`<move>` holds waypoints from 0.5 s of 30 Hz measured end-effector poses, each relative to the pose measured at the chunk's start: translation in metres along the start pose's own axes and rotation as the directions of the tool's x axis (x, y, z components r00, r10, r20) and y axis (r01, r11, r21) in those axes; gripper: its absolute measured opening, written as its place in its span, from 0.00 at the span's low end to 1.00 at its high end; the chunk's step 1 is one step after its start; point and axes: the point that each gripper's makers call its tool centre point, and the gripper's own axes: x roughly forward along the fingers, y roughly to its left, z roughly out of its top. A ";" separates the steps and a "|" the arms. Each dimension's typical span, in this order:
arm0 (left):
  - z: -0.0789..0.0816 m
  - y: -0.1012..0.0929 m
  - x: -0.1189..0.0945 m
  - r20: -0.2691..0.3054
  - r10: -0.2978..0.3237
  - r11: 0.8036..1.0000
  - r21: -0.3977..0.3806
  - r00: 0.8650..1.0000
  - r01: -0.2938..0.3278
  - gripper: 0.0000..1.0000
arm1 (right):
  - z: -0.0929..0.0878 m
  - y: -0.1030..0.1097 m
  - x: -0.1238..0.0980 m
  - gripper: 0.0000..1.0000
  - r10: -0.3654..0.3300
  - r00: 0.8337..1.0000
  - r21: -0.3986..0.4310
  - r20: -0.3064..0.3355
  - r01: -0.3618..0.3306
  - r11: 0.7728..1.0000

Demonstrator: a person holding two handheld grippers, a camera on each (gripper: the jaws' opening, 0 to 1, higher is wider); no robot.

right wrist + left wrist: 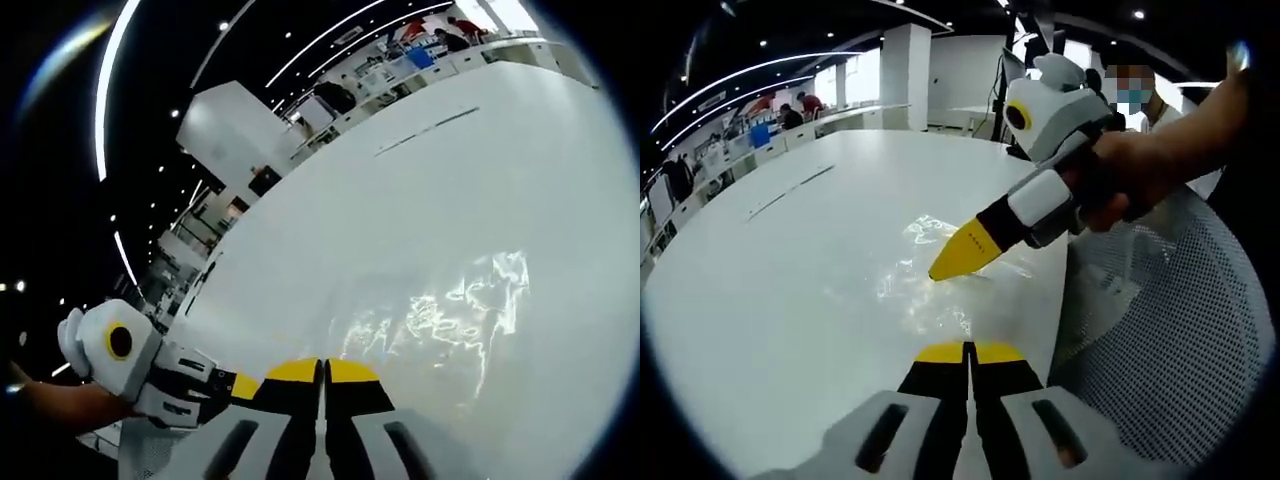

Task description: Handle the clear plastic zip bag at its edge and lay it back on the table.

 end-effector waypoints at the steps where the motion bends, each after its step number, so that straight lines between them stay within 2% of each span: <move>1: 0.000 0.000 0.000 0.000 0.000 1.000 0.000 1.000 0.000 0.00 | 0.000 -0.001 0.000 0.00 -0.001 1.000 -0.019 -0.003 0.001 1.000; 4: 0.001 0.004 -0.003 0.011 0.002 1.000 -0.007 1.000 -0.002 0.05 | 0.001 0.003 -0.002 0.00 -0.001 1.000 -0.052 -0.014 0.000 0.999; 15: 0.008 0.011 -0.010 0.037 0.007 1.000 0.016 0.999 -0.007 0.14 | 0.006 0.008 -0.007 0.00 -0.010 1.000 -0.138 -0.025 0.007 0.990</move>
